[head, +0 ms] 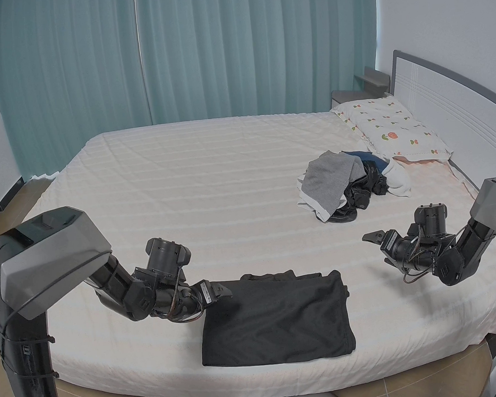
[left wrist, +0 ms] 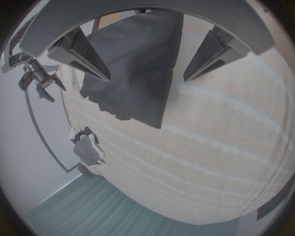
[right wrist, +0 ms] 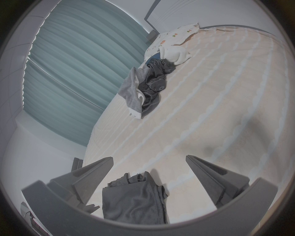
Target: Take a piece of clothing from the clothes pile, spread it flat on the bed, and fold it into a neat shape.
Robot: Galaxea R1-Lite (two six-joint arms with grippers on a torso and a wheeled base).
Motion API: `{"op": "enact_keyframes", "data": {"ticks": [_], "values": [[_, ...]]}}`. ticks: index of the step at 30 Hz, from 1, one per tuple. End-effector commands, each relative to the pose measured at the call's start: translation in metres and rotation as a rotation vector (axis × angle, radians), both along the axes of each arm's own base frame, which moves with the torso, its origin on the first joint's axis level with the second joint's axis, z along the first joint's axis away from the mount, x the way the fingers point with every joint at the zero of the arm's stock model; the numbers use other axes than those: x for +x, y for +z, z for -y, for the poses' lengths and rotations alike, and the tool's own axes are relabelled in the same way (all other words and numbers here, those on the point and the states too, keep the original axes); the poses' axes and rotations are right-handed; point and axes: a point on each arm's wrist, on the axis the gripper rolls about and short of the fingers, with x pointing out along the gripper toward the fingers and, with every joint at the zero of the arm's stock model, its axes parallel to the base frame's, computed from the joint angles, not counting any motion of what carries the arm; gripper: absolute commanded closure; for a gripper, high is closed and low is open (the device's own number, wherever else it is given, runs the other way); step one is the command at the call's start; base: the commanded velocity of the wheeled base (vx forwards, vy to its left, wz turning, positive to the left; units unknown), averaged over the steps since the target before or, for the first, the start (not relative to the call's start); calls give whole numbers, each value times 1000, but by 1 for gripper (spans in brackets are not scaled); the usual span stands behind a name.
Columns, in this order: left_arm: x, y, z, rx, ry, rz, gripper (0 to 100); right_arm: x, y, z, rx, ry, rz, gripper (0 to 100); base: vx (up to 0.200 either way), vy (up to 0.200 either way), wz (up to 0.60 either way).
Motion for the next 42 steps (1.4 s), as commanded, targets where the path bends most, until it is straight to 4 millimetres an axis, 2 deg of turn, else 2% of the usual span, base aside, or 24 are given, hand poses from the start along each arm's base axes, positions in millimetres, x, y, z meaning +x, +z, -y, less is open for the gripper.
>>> {"op": "enact_keyframes", "data": {"ticks": [1, 4, 12, 21, 22, 33, 42], "values": [[-7, -27, 16, 47, -50, -44, 0, -2, -3, -4, -1, 12, 4, 0, 0, 0, 0], [-9, -27, 24, 50, -72, -38, 0, -2, -3, -4, -1, 12, 6, 0, 0, 0, 0], [-8, -34, 27, 111, -59, -19, 0, -2, -2, -4, 2, 14, 7, 0, 0, 0, 0], [2, -40, 30, 96, -46, 26, 0, -3, -2, -4, 2, 14, 7, 0, 0, 0, 0], [2, -40, 30, 91, -45, 32, 100, -3, -2, -4, 2, 14, 5, 0, 0, 0, 0], [-6, -31, 22, 76, -12, 22, 100, -4, -4, -4, 1, 14, -3, 0, 0, 0, 0], [-4, -30, 19, 60, 22, 12, 100, -5, -4, -4, 2, 13, -5, 0, 0, 22, 0]]}}
